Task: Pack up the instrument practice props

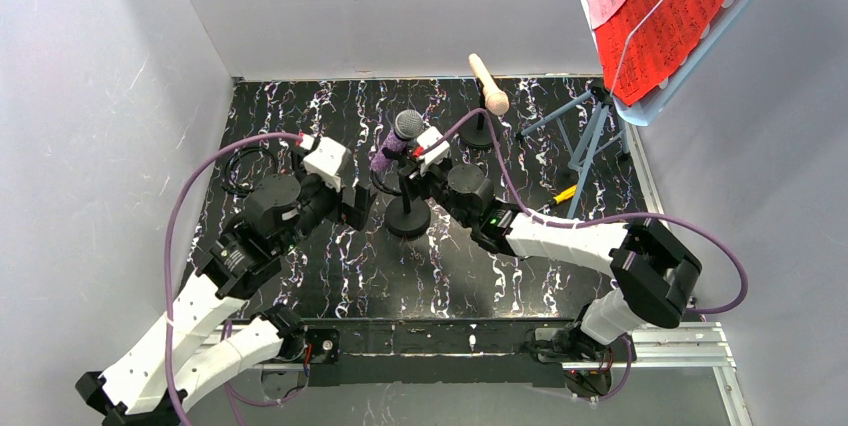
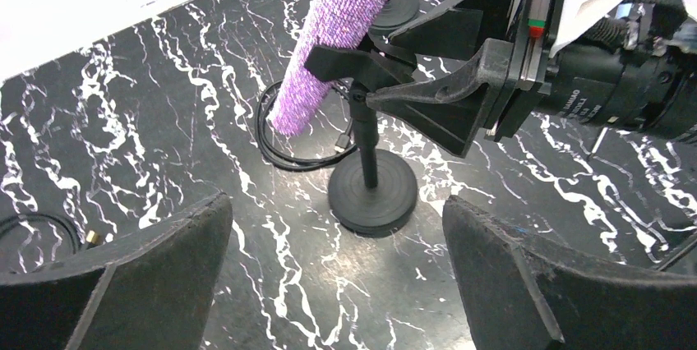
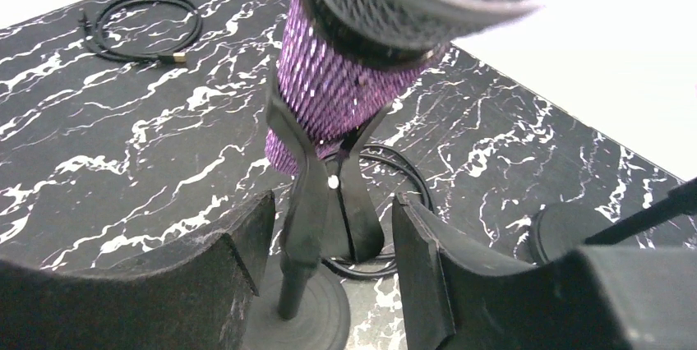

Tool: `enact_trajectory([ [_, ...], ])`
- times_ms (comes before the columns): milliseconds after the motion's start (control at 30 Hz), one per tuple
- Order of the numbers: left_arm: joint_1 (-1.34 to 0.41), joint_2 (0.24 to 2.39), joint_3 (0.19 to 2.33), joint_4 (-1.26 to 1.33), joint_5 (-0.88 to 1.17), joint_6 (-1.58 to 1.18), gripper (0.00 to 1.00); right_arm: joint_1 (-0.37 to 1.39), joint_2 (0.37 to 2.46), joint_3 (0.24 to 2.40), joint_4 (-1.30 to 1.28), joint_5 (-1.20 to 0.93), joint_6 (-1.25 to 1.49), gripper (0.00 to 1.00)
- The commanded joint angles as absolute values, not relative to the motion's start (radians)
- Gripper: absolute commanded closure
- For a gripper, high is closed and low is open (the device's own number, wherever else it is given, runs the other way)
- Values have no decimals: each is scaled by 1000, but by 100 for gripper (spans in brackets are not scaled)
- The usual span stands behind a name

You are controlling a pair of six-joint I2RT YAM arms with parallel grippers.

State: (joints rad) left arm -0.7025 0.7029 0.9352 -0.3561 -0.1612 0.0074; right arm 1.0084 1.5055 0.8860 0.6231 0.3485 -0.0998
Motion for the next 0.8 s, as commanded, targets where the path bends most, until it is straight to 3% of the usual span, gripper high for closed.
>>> enact_trajectory([
  [0,-704,755,1006,-289,-120,125,3,1013,1476,894,617,246,-75,39],
  [367,-672,846,1043,-240,-12,168,3,1012,1459,836,647,198,-47,40],
  [767,-636,919,1091,-209,120,177,3,938,1440,757,737,111,-8,32],
])
